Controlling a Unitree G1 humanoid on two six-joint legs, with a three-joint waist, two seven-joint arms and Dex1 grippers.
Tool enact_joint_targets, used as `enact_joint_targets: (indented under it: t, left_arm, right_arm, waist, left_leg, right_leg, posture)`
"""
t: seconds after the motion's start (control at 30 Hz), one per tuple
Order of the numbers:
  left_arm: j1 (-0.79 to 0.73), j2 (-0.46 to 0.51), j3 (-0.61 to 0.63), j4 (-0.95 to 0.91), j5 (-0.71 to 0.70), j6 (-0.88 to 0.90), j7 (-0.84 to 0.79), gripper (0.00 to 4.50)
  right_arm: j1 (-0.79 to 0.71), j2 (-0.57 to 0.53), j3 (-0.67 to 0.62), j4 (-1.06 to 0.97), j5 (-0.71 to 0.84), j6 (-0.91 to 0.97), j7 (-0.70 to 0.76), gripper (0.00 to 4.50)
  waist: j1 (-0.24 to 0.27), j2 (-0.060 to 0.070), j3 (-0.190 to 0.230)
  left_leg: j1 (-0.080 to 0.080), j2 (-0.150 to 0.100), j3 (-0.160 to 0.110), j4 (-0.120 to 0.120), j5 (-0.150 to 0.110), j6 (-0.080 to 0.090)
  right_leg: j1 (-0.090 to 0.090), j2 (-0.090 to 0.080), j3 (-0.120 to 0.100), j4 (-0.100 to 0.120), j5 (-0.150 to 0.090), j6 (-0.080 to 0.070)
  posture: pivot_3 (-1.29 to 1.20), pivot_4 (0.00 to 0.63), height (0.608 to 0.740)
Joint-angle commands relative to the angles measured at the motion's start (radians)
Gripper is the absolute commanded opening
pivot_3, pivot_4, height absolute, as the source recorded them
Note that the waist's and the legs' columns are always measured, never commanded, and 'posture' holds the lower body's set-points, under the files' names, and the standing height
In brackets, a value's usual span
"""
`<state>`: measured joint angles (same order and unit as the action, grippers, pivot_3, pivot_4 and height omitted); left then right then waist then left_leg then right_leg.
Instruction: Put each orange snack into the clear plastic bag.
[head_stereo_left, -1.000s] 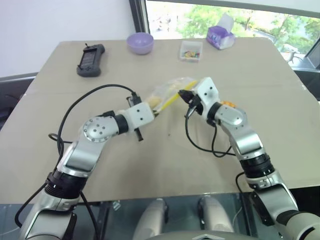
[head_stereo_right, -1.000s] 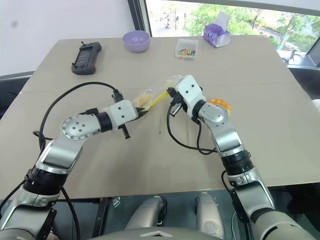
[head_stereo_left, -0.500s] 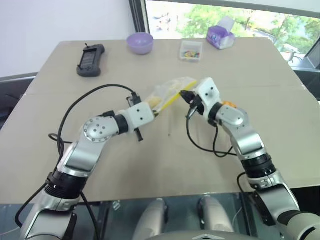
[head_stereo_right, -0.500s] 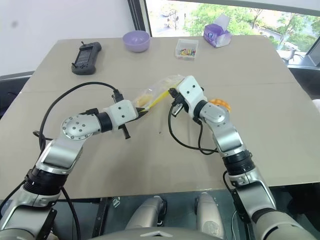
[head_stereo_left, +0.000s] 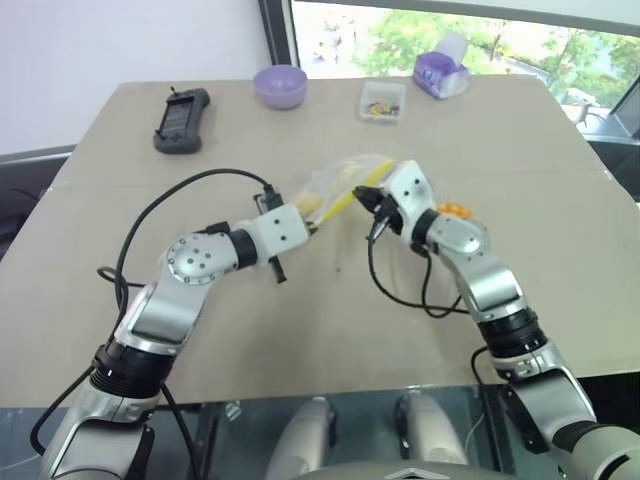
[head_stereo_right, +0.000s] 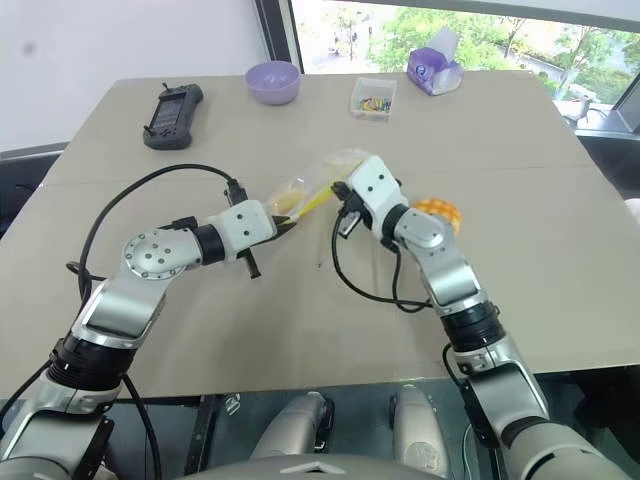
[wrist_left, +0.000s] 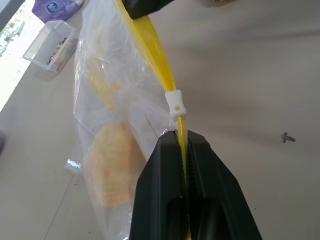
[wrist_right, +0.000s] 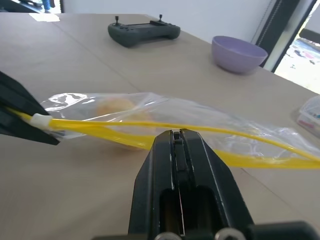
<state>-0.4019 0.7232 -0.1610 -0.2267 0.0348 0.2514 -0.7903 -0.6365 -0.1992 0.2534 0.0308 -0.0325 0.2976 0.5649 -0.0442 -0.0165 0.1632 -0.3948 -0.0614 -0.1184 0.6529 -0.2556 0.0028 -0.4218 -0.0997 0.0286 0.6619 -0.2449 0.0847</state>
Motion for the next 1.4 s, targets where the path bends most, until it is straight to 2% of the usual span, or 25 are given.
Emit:
enact_joint_targets:
  t: [0.03,0.23,0.4,0.53,0.67,0.8,1.0,1.17,1.27,1.4]
  left_arm:
    - [0.004,0.006,0.026,-0.049,-0.005,-0.02,-0.003,0.0]
    - [0.01,0.016,0.018,-0.041,0.005,-0.071,-0.016,0.0]
    - [0.018,0.031,0.013,-0.027,0.009,-0.152,-0.045,0.0]
    - [0.017,0.068,0.019,0.003,0.015,-0.244,-0.084,0.0]
    - [-0.02,0.131,0.014,0.106,0.046,-0.403,-0.127,0.0]
    - [-0.081,0.149,0.001,0.224,0.077,-0.522,-0.141,0.0]
    - [-0.074,0.114,0.022,0.212,0.077,-0.491,-0.11,0.0]
    - [-0.026,0.089,0.049,0.139,0.048,-0.418,-0.085,0.0]
    - [-0.023,0.104,0.07,0.126,0.061,-0.377,-0.075,0.0]
    - [-0.022,0.121,0.086,0.123,0.101,-0.355,-0.05,0.0]
  right_arm:
    - [-0.025,0.003,-0.001,-0.012,0.019,-0.029,0.023,0.07]
    - [-0.021,0.014,-0.009,0.02,0.069,-0.016,0.082,0.07]
    - [-0.03,0.095,-0.071,0.064,0.203,0.079,0.104,0.07]
    - [-0.048,0.135,-0.101,0.101,0.24,0.106,0.071,0.07]
    - [-0.067,0.093,0.002,0.189,0.075,-0.071,0.036,0.07]
    - [-0.06,0.023,0.149,0.282,-0.095,-0.27,0.054,0.07]
    - [-0.039,-0.025,0.237,0.336,-0.201,-0.399,0.075,0.07]
    - [-0.064,-0.041,0.229,0.38,-0.264,-0.418,0.029,0.07]
    - [-0.064,0.007,0.107,0.362,-0.188,-0.291,-0.047,0.07]
    - [-0.064,-0.004,0.079,0.361,-0.236,-0.244,-0.115,0.07]
  waist:
    - [0.0,0.0,0.0]
    - [0.0,0.0,0.0]
    - [-0.001,0.0,0.0]
    - [0.0,0.0,0.0]
    - [-0.001,0.0,0.0]
    - [0.0,0.0,0.0]
    - [-0.009,0.0,0.0]
    - [-0.019,0.0,0.0]
    - [-0.022,0.0,0.0]
    - [-0.022,0.0,0.0]
  left_leg:
    - [0.0,0.0,0.0,0.0,0.0,0.0]
    - [0.0,0.0,0.0,0.0,0.0,0.0]
    - [0.0,0.0,0.0,0.0,0.0,0.0]
    - [0.0,0.0,0.0,0.0,0.0,0.0]
    - [0.0,0.0,0.0,0.0,0.0,0.0]
    - [0.0,0.0,0.0,0.0,0.0,0.0]
    - [0.0,0.0,0.001,0.0,0.0,0.0]
    - [0.0,0.0,0.0,0.0,0.0,0.0]
    - [0.0,0.0,-0.001,0.0,0.0,0.0]
    - [0.0,0.0,-0.001,0.0,0.0,0.0]
  right_leg:
    - [0.0,0.0,0.0,0.0,0.0,0.0]
    - [0.0,0.0,0.0,0.0,0.0,0.0]
    - [0.0,0.0,0.0,0.0,0.0,0.0]
    - [0.0,0.0,0.0,0.0,0.0,0.0]
    - [0.0,0.0,0.0,0.0,0.0,0.0]
    - [0.0,0.0,0.0,0.0,0.0,0.0]
    - [0.0,0.0,0.0,0.0,0.0,0.0]
    - [0.0,0.0,0.0,0.0,0.0,0.0]
    - [0.0,0.001,0.0,0.001,0.0,0.0]
    - [0.0,0.001,0.0,0.001,0.0,0.0]
  posture:
    - [0.0,0.15,0.74]
    - [0.0,0.15,0.74]
    - [0.0,0.15,0.74]
    - [0.0,0.15,0.74]
    - [0.0,0.15,0.74]
    - [0.0,0.15,0.74]
    - [0.0,0.15,0.74]
    - [0.0,0.15,0.74]
    - [0.0,0.15,0.74]
    - [0.0,0.15,0.74]
